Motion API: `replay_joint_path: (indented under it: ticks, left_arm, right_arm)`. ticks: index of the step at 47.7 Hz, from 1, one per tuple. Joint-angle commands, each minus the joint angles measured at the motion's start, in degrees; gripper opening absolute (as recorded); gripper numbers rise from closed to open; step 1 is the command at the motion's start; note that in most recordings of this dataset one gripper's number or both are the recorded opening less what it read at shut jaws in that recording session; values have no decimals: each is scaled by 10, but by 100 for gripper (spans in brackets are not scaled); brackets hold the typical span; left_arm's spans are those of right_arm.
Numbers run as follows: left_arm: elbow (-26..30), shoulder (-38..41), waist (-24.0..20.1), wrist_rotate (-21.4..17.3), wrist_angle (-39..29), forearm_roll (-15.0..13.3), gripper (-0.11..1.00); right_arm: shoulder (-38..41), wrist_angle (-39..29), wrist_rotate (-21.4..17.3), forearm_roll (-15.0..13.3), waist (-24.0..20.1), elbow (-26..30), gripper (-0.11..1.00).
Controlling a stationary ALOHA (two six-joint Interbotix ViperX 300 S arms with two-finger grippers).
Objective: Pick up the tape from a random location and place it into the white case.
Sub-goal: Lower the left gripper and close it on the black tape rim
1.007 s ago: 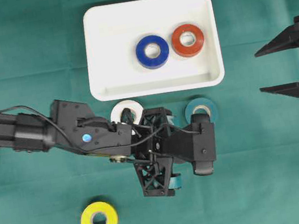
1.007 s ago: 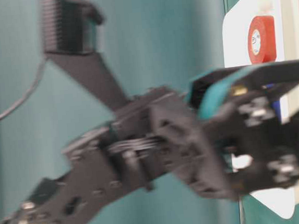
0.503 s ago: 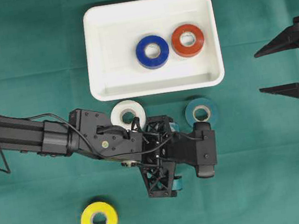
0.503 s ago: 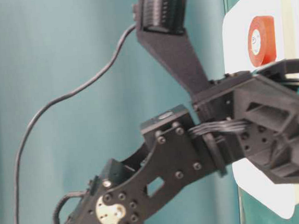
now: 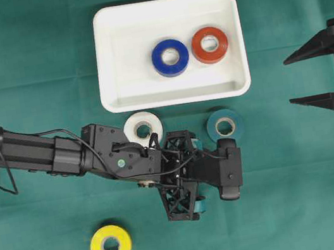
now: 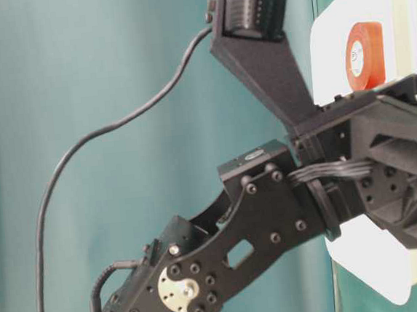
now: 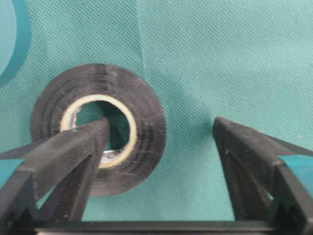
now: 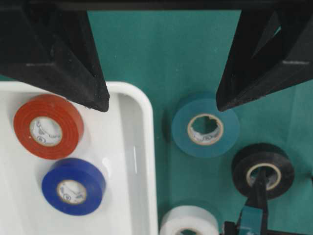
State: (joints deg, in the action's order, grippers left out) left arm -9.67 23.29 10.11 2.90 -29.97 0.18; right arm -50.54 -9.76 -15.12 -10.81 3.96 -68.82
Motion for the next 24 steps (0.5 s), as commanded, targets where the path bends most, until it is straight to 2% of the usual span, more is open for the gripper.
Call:
replay_joint_path:
  ticks: [1,10,12,13,24]
  left_arm:
    - [8,-10,2,0,1,0,81]
    - [11,-10,2,-4,1,0,30]
    - [11,-10,2,-4,2,0,21]
    - [11,-10,2,-4,3,0,19]
    - [11,-10,2,-4,3,0,19]
  right_arm:
    - [3,5,1,0,0,10,84]
    - [4,6,1,0,0,10,84]
    - [4,6,1,0,0,9,84]
    - [4,6,1,0,-1,10,84]
    - [6,8,1,-1,0,9,84]
